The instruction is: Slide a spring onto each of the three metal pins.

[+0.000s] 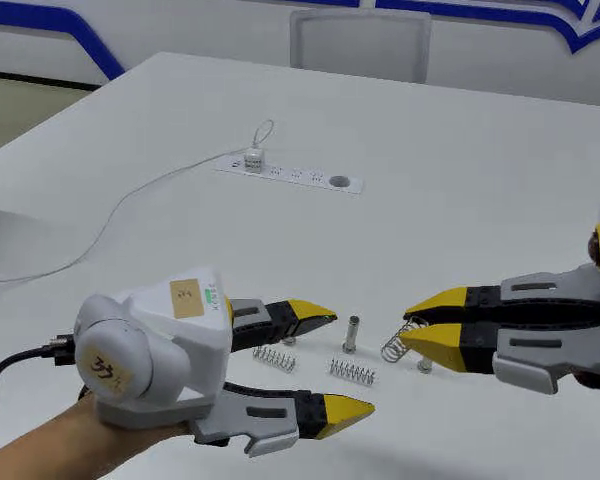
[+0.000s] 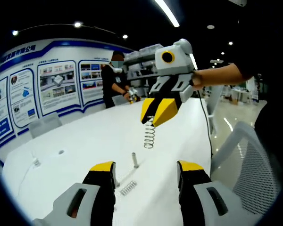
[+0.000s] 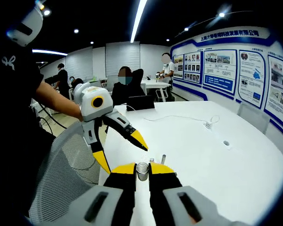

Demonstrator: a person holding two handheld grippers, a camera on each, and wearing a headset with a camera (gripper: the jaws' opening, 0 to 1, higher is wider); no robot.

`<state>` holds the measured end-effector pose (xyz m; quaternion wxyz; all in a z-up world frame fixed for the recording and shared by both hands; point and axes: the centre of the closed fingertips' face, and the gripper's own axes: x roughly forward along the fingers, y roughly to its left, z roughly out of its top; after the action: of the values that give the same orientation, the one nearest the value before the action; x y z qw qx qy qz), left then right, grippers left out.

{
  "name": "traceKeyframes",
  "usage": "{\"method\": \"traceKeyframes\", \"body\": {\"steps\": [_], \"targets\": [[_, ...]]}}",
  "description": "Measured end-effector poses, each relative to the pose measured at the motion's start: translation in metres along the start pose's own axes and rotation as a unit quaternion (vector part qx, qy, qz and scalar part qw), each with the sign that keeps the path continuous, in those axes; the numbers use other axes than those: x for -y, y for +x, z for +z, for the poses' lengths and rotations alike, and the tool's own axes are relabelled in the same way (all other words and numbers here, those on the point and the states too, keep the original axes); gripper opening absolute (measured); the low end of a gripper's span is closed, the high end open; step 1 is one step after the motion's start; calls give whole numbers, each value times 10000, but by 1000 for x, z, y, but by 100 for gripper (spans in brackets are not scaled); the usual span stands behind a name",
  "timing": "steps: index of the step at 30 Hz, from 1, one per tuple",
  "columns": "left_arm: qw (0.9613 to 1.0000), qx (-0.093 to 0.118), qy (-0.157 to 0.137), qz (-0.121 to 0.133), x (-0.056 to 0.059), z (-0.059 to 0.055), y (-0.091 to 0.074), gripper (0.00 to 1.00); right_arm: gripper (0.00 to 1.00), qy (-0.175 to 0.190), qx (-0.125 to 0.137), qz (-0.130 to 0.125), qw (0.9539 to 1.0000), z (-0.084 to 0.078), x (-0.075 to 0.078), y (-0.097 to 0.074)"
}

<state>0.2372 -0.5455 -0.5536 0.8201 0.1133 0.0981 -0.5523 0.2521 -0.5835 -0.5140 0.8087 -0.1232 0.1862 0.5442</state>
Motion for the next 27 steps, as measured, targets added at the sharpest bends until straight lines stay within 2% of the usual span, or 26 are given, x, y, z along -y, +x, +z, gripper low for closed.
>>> {"method": "traceKeyframes", "body": {"steps": [2,3,6,9,12,15,18,20,24,27], "targets": [[10000,-64,-15,70,-4,-4,-5,58,10,32,-157,-271,9995,-5,15,-3],[9998,-91,-72,130,-6,-7,-8,60,10,41,-256,-449,9987,-7,25,-6],[9993,-74,-320,170,-9,-13,-15,65,10,101,-432,-768,9961,-13,43,-9],[9985,-194,-343,367,-17,-22,-23,70,10,231,-612,-1014,9927,-23,58,-11],[9971,-136,-451,597,-27,-25,-33,75,10,312,-799,-1246,9885,-35,71,-13],[9943,-119,-638,843,-40,-27,-41,81,10,501,-853,-1366,9857,-45,78,-12],[9892,-190,-819,1200,-56,-33,-50,90,10,608,-903,-1462,9832,-53,85,-11],[9884,-143,-856,1244,-61,-32,-53,94,10,649,-934,-1491,9823,-56,88,-11],[9862,-25,-983,1332,-67,-29,-58,95,10,766,-964,-1553,9802,-64,94,-4],[9856,-16,-1033,1338,-68,-29,-60,95,10,826,-1042,-1572,9786,-72,99,0]]}}
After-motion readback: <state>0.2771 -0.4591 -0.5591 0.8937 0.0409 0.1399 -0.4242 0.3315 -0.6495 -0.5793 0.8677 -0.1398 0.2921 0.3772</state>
